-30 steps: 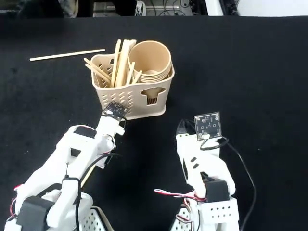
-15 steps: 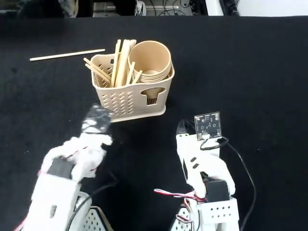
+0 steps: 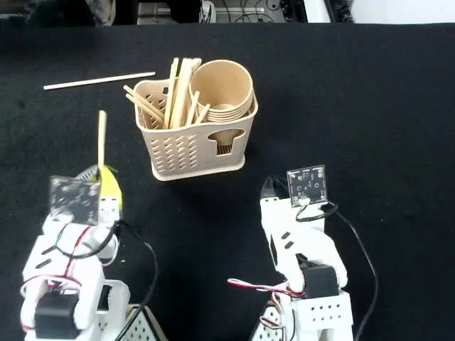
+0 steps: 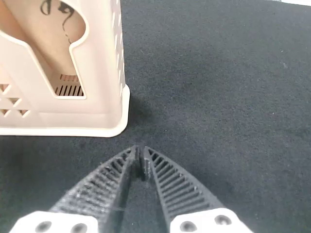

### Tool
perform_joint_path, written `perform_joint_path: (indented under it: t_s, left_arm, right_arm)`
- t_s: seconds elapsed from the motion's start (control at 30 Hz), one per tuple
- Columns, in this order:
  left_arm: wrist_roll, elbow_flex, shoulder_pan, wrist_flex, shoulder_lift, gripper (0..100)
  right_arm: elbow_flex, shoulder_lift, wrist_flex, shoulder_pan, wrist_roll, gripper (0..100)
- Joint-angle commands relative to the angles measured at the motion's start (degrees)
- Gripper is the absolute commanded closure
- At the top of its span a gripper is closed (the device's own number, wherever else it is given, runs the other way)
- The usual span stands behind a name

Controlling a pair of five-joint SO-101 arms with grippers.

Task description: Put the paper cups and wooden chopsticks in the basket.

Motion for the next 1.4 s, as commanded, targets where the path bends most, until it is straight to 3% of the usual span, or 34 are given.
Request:
perform_joint_path:
  t_s: [0.0, 0.2, 0.4, 0.57, 0.7, 0.83, 1.07, 1.37]
  left_arm:
    - [3.25, -9.63, -0.22, -8.18, 1.14, 97]
    - [6.33, -13.76, 8.48, -22.15, 3.96, 97]
    - [6.68, -21.23, 14.46, -35.96, 17.58, 97]
    - [6.77, -33.54, 14.73, -36.31, 34.55, 97]
    - [6.86, -36.35, 14.64, -35.43, 46.68, 97]
    - [13.1, -36.35, 14.29, -36.75, 53.19, 97]
    - [20.66, -32.04, 12.53, -48.35, 58.02, 97]
    - [21.19, -26.86, 11.38, -49.32, 56.97, 97]
  right_arm:
    - [-0.22, -4.88, 0.18, 0.7, 0.18, 98.2]
    - [-0.22, -4.88, 0.18, 0.7, 0.18, 98.2]
    - [-0.22, -4.88, 0.18, 0.7, 0.18, 98.2]
    - [-0.22, -4.88, 0.18, 0.7, 0.18, 98.2]
    - [-0.22, -4.88, 0.18, 0.7, 0.18, 98.2]
    - [-0.22, -4.88, 0.18, 0.7, 0.18, 98.2]
    - [-0.22, -4.88, 0.18, 0.7, 0.18, 98.2]
    - [-0.22, -4.97, 0.18, 0.79, 0.18, 98.2]
